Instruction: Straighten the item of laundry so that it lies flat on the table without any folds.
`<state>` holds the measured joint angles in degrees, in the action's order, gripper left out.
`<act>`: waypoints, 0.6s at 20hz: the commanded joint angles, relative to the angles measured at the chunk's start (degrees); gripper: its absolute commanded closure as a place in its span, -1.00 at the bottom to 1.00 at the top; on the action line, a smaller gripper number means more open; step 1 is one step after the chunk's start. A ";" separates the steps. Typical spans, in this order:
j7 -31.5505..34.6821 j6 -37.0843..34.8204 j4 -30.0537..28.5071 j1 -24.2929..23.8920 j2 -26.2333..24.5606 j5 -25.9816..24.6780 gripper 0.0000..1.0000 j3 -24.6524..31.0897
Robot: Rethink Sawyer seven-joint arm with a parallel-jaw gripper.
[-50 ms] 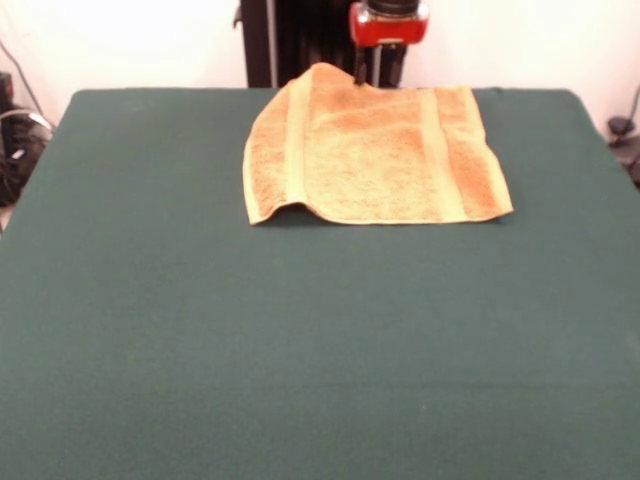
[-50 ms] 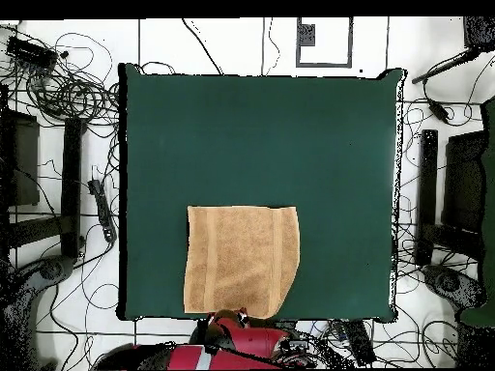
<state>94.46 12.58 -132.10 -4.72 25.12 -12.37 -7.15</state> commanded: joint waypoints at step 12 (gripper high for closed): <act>7.64 -2.65 8.21 -2.38 2.44 1.14 -1.00 3.10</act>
<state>94.46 12.60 -132.13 -5.62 25.59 -12.36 -7.18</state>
